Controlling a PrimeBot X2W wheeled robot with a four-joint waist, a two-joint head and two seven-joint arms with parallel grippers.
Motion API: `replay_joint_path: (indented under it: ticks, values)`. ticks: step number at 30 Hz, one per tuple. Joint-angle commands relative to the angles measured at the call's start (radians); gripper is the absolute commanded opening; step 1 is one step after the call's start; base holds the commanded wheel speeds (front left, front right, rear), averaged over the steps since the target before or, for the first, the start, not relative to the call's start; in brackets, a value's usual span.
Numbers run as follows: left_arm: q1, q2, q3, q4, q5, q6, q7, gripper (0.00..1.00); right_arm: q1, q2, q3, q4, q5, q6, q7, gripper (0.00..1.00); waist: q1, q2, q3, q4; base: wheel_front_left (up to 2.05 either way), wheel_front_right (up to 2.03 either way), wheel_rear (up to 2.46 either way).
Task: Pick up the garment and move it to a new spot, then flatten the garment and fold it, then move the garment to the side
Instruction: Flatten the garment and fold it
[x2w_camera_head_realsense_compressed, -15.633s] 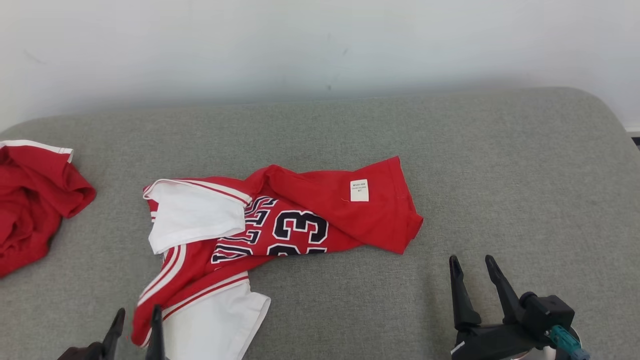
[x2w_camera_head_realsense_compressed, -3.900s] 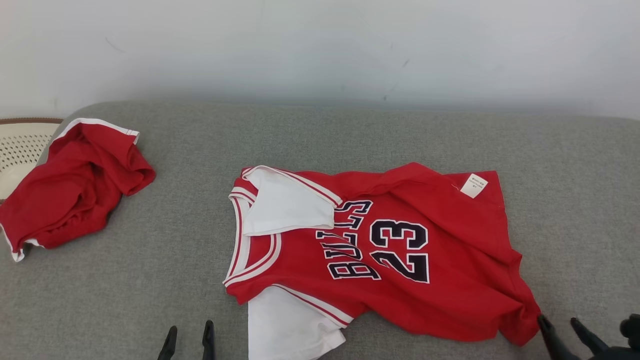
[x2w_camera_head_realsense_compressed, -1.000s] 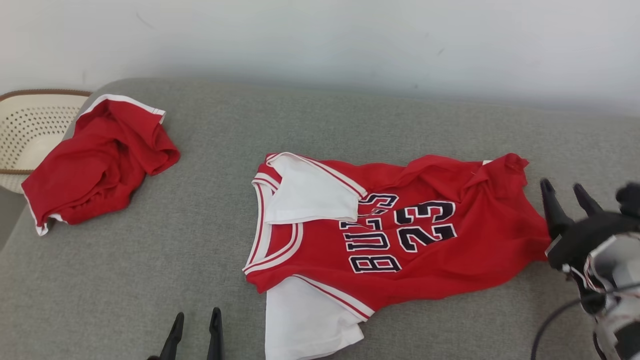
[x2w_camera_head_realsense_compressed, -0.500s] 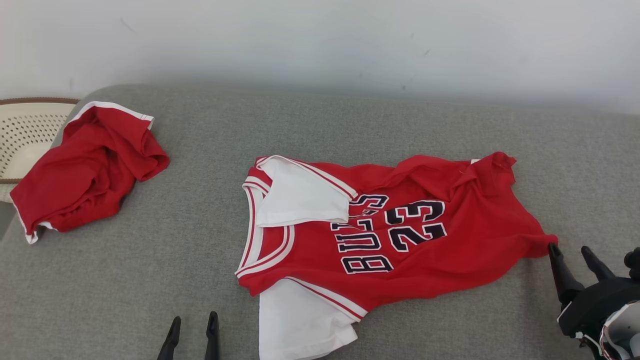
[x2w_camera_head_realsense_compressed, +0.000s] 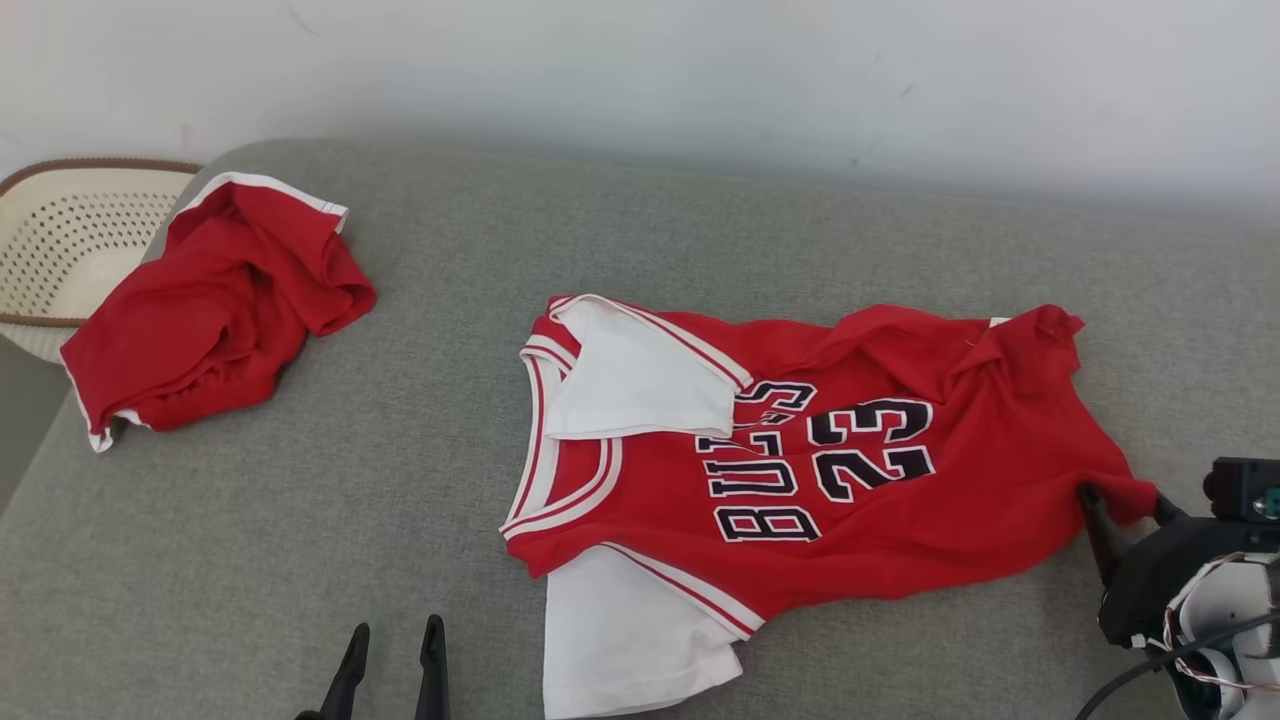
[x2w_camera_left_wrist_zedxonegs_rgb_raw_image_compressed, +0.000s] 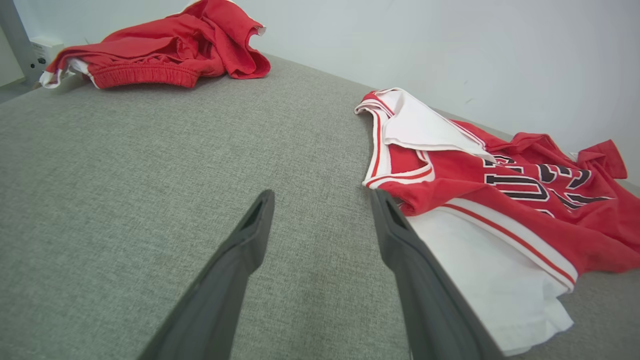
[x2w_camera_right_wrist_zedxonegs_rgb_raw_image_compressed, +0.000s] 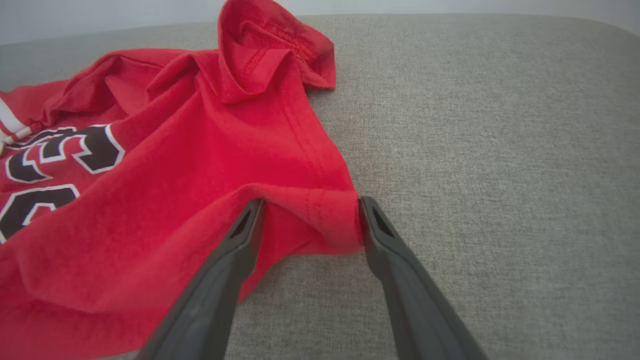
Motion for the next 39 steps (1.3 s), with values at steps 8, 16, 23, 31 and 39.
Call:
replay_joint_path:
  ticks: [8, 16, 23, 31, 39]
  values:
    - [0.017, 0.000, 0.008, 0.008, -0.002, 0.007, -0.004, 1.00, -0.026, -0.010, 0.056, 0.038, 0.037, 0.000, -0.037, 0.00, 0.0000, 0.0000, -0.017, 0.011, 0.00, 0.00, 0.00]
    - [0.046, 0.000, 0.003, 0.009, -0.011, 0.007, -0.004, 1.00, 0.119, -0.028, 0.048, -0.171, 0.121, 0.000, 0.048, 0.00, 0.0000, 0.0000, -0.059, -0.034, 0.00, 0.00, 0.00]
    - [0.042, 0.000, 0.000, 0.006, -0.004, 0.006, -0.004, 1.00, 0.279, -0.016, -0.042, -0.409, 0.163, 0.000, 0.209, 0.00, 0.0000, 0.0000, -0.064, -0.059, 0.00, 0.00, 0.00]
    - [0.044, 0.000, 0.007, 0.007, 0.000, 0.003, -0.004, 1.00, 0.457, 0.056, -0.180, -0.649, 0.184, 0.000, 0.445, 0.00, 0.0000, 0.0000, -0.062, -0.070, 0.00, 0.00, 0.00]
    - [0.025, 0.000, -0.004, 0.014, -0.005, -0.002, -0.004, 1.00, 0.433, 0.095, -0.211, -0.647, 0.137, 0.000, 0.467, 0.00, 0.0000, 0.0000, -0.056, -0.051, 0.00, 0.00, 0.00]
